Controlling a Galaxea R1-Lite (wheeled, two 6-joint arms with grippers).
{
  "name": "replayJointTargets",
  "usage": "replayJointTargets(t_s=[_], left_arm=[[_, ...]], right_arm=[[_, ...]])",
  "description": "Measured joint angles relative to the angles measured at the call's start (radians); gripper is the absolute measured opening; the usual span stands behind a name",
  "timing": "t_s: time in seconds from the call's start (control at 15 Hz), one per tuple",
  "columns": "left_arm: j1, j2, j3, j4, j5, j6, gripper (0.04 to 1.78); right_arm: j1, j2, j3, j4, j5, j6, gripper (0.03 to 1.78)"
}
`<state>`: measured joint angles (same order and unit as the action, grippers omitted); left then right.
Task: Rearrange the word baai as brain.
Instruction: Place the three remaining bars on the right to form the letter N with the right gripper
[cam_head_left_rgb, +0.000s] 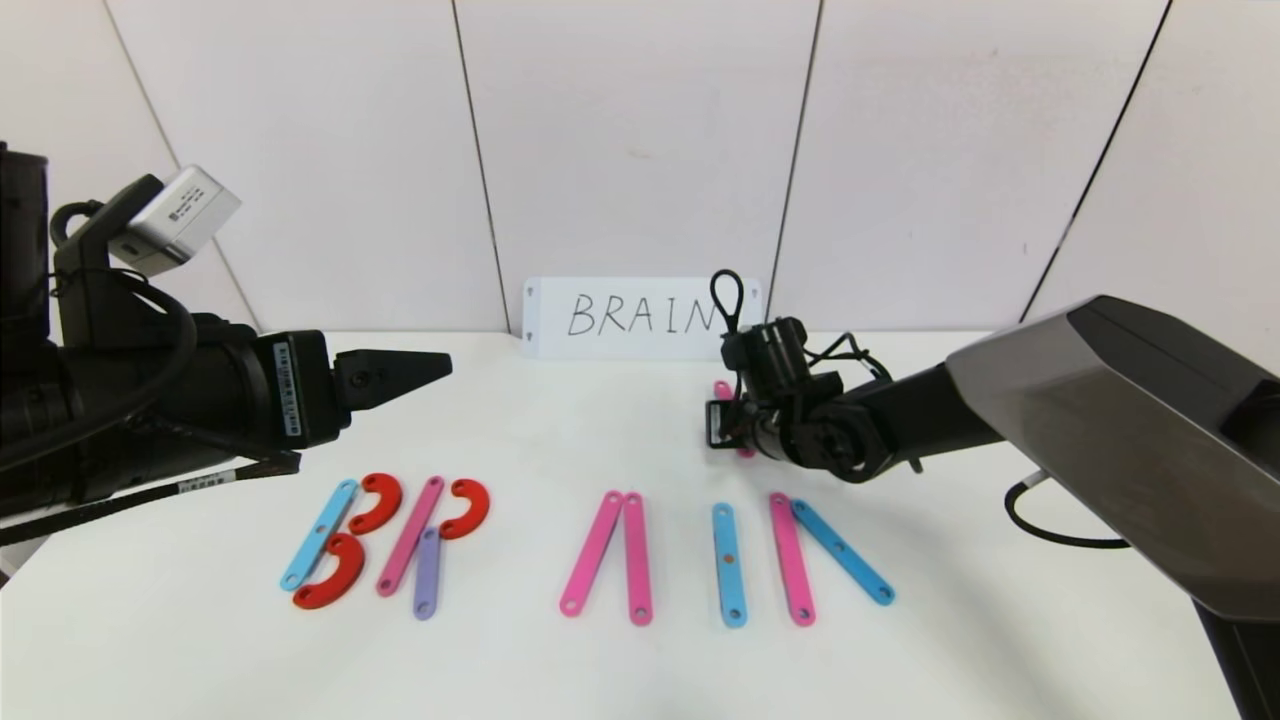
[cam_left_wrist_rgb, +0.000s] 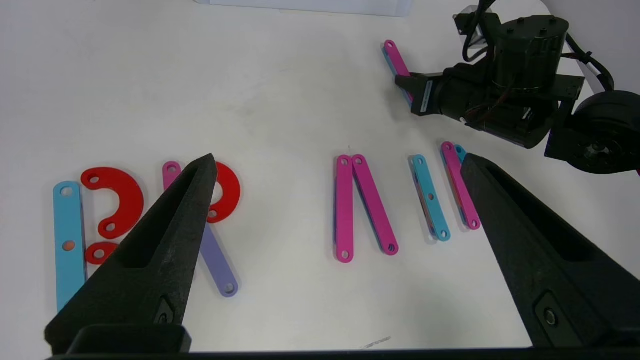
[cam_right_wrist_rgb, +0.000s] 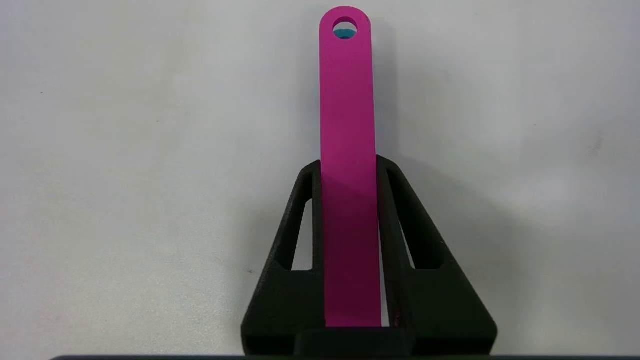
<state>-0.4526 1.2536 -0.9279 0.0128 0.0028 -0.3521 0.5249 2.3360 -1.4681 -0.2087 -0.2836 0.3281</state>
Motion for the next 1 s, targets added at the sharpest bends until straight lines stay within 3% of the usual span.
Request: replayJointTargets(t_s=[0.27, 0.53, 0.73, 1.0], left_arm=[[0.0, 0.0, 0.0, 0.0, 0.0, 0.0, 1.7], [0.0, -0.001, 0.0, 0.0, 0.0, 0.0, 1.7], [0.0, -0.002, 0.0, -0.001, 0.0, 0.0, 1.7], [0.0, -0.005, 0.0, 0.0, 0.0, 0.0, 1.7]], right_arm=[[-0.003, -0.004, 0.0, 0.006, -0.002, -0.007, 0.3], [-0.035, -0.033, 0.004, 0.007, -0.018, -0.065, 0.3], [-0.063, -0.067, 0.018, 0.062, -0.019, -0.076, 0.3], [-0.094, -0.137, 0.106, 0.09, -0.037, -0.091, 0.3]])
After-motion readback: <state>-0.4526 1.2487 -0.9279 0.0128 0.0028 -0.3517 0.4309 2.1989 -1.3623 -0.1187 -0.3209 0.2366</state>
